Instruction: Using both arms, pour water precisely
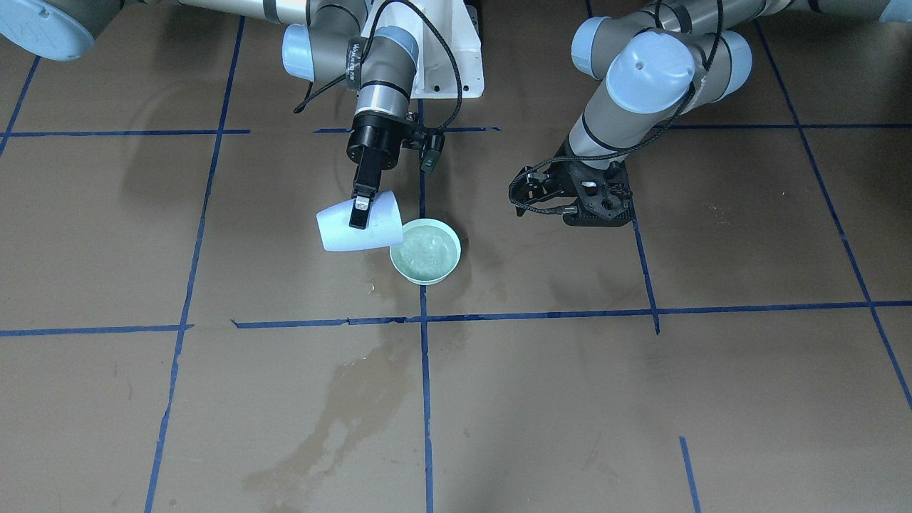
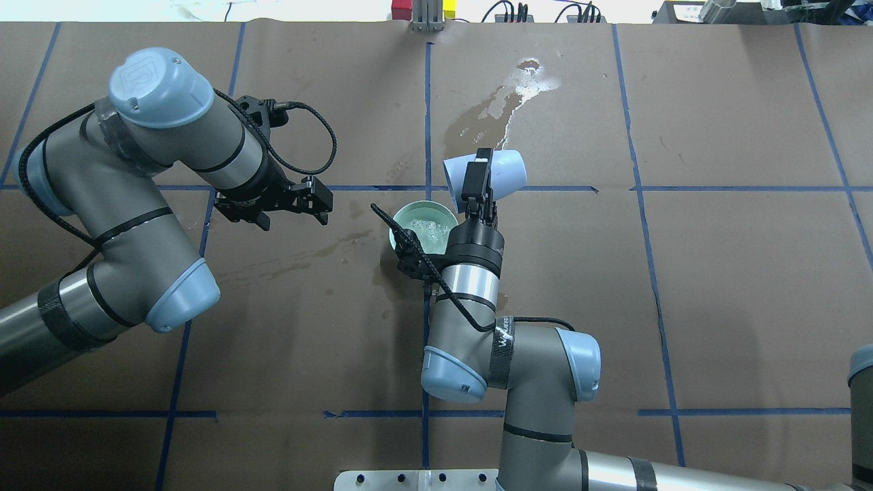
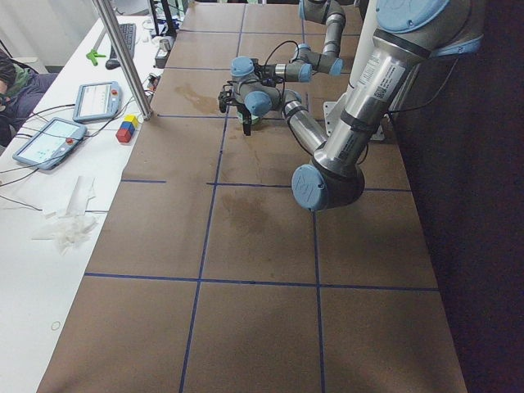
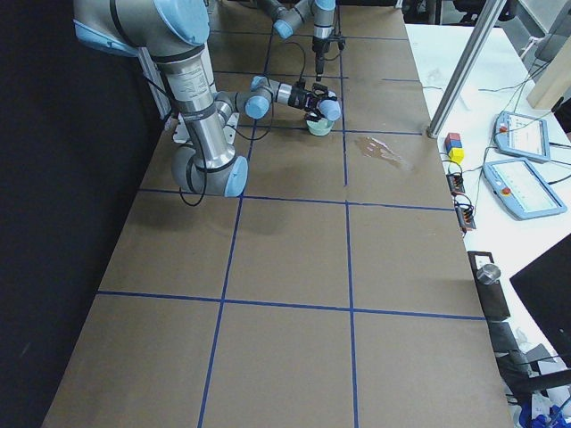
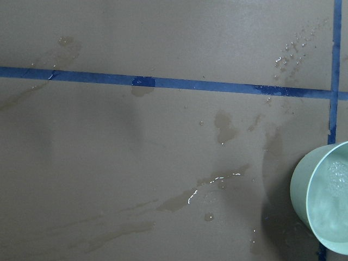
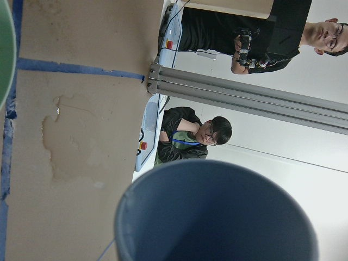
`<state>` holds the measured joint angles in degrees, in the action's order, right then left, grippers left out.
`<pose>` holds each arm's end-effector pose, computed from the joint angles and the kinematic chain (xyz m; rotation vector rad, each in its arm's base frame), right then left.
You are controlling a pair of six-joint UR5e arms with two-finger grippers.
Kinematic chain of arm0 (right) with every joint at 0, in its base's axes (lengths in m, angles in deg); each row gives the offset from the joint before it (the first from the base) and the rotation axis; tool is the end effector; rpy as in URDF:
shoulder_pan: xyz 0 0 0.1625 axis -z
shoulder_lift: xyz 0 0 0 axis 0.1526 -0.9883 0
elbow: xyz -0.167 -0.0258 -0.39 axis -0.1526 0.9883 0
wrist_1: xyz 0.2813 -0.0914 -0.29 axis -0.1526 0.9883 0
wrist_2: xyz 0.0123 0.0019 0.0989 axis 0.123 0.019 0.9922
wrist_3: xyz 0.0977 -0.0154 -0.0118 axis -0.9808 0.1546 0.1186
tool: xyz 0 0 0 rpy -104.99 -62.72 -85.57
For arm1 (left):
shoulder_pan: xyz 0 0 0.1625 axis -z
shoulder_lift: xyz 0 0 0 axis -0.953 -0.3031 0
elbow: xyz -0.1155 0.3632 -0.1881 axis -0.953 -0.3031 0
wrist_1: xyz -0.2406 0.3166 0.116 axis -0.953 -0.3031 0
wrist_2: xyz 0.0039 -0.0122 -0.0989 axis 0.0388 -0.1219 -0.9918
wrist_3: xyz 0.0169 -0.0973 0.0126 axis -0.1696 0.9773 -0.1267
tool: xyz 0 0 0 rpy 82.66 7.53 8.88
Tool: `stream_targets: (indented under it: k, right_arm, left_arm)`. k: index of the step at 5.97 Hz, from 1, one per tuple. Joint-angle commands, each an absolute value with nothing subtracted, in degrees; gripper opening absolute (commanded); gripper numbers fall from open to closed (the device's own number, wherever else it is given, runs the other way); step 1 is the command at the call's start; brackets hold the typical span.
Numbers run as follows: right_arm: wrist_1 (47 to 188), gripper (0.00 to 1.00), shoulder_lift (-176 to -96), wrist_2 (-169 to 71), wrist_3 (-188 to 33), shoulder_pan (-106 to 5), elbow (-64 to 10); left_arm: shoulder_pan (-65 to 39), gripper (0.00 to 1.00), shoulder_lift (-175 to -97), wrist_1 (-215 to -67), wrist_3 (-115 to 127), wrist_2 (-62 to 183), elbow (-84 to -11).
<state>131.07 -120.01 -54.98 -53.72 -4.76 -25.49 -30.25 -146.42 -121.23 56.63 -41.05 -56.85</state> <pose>-0.5887 -0.3766 0.2269 1.1823 0.7082 -0.8286 0.4226 -0.4879 0.2589 -0.0167 0.9663 -0.0393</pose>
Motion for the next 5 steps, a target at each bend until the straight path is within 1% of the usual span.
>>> stream_targets:
  k: [1,5]
  right_arm:
    - [131.07,0.0,-120.01,-54.99,-53.7,-4.76,-25.49]
    - [130.64,0.01,-119.57,-54.99,-53.88,-4.76,-25.67]
  left_arm:
    - [-30.26,1.0,-146.42,-121.23,56.63,-41.05,-56.81]
    - [-30.26,1.0,-146.42,-121.23,56.63,-41.05,-56.9]
